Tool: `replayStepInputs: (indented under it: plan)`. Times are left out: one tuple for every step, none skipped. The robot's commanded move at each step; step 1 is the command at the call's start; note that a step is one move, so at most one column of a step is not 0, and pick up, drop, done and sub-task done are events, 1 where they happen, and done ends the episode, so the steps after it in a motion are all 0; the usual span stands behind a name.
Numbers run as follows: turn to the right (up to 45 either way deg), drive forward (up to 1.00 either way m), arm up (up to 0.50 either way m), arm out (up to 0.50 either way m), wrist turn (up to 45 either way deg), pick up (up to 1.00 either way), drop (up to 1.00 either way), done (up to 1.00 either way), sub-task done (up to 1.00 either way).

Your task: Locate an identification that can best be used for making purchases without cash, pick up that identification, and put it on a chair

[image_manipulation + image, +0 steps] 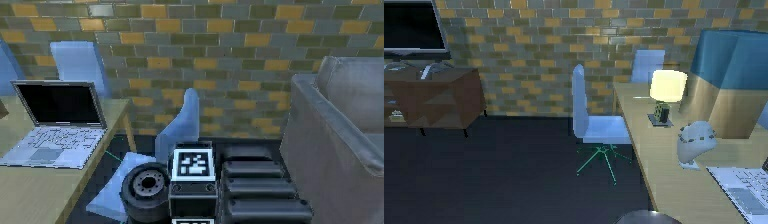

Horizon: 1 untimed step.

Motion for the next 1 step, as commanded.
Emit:
replayStepInputs:
  plan:
    - [0.0,0.00,0.00,0.48,0.0,0.00,0.00,0.00,0.00]
